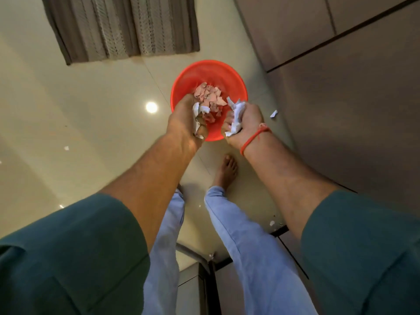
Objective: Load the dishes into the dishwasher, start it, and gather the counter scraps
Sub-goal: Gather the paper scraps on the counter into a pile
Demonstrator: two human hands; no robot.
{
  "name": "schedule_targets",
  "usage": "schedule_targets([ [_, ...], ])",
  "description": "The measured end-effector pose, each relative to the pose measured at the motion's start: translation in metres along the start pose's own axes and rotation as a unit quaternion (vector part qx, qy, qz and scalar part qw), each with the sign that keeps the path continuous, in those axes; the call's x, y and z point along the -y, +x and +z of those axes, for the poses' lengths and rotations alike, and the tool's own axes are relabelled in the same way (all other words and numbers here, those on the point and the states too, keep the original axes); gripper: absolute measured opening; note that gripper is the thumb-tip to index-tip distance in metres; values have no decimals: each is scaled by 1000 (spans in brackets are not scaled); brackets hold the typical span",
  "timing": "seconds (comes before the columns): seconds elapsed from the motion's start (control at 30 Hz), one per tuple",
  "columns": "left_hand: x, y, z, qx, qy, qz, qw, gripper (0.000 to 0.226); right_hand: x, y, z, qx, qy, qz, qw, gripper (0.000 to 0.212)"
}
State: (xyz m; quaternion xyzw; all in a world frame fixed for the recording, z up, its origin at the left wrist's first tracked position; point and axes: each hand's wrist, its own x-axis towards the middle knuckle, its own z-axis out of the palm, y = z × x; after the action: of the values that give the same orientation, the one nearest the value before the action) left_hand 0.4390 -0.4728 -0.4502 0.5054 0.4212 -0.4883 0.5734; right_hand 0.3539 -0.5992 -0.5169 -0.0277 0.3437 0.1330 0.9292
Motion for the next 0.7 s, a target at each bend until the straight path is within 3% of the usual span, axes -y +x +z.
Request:
schedule_targets([
  [0.07, 0, 18, 2, 27, -21, 4, 999, 30, -5, 13, 16, -169, -85, -82, 978, 55],
  [0.1, -1, 18, 3, 48, -46, -2, 998, 39, -4, 12, 29, -299, -21, -70, 951, 54],
  [0.13, -1, 23, 2, 52, -45, -15, 998, 53, -7, 8, 43, -386, -36, -94, 917, 61],
  [0.23, -2, 22, -1, 80, -41, -48, 995, 78, -5, -1, 52, -409, -34, -79, 908, 84],
  [0.3, -5, 0, 2, 72, -56, -40, 995, 73, -11, -10, 66, -421, -43, -63, 904, 88],
  [0.5, -9, -67, 8, 14, -45, -12, 999, 52, -21, -44, 116, -410, -43, -99, 906, 79],
  [0.7, -3, -115, 1, 13, 0, 17, 1000, 51, -42, -86, 170, -422, -67, -116, 897, 69],
])
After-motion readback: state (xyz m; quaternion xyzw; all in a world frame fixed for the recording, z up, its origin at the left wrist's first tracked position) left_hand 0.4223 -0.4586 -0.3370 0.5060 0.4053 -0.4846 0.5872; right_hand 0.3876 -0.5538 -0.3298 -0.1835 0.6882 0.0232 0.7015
